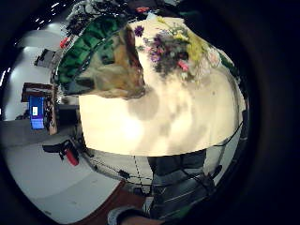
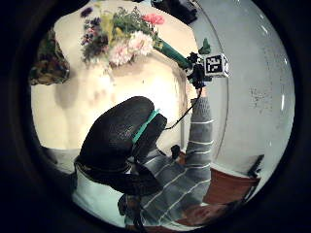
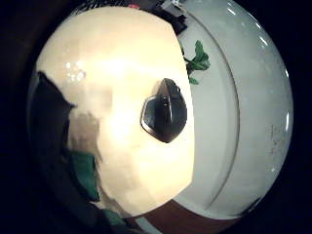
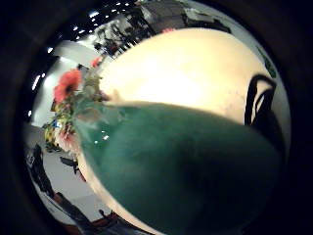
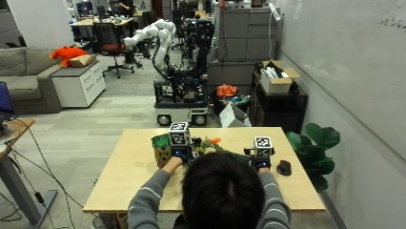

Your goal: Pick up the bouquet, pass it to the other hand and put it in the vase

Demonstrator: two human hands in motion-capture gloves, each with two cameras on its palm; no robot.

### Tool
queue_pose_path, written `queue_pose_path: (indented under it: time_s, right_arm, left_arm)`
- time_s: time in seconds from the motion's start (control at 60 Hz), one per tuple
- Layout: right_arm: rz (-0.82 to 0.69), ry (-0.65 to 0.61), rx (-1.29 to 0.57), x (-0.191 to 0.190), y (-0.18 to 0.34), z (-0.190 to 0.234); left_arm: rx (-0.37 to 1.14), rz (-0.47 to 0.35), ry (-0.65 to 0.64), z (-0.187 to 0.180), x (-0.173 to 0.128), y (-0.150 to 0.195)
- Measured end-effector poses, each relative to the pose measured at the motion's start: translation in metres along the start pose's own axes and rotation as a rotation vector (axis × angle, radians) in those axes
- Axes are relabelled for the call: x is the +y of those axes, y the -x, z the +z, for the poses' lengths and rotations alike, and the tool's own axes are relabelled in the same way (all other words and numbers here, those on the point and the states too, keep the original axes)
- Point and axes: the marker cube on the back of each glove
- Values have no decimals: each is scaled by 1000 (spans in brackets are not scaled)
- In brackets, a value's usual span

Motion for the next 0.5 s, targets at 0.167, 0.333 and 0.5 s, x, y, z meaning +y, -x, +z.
queue_pose_path:
  time_s: [0.167, 0.333, 0.5]
  right_arm:
    - [106, -86, -308, -1, 21, -34]
    - [365, 160, -306, 12, 17, -45]
    - [390, 63, -438, 7, 31, -68]
  left_arm:
    - [25, -51, -39, 15, -38, 22]
    - [81, -105, -140, -14, -18, 21]
    - [213, -87, -280, -37, -28, 26]
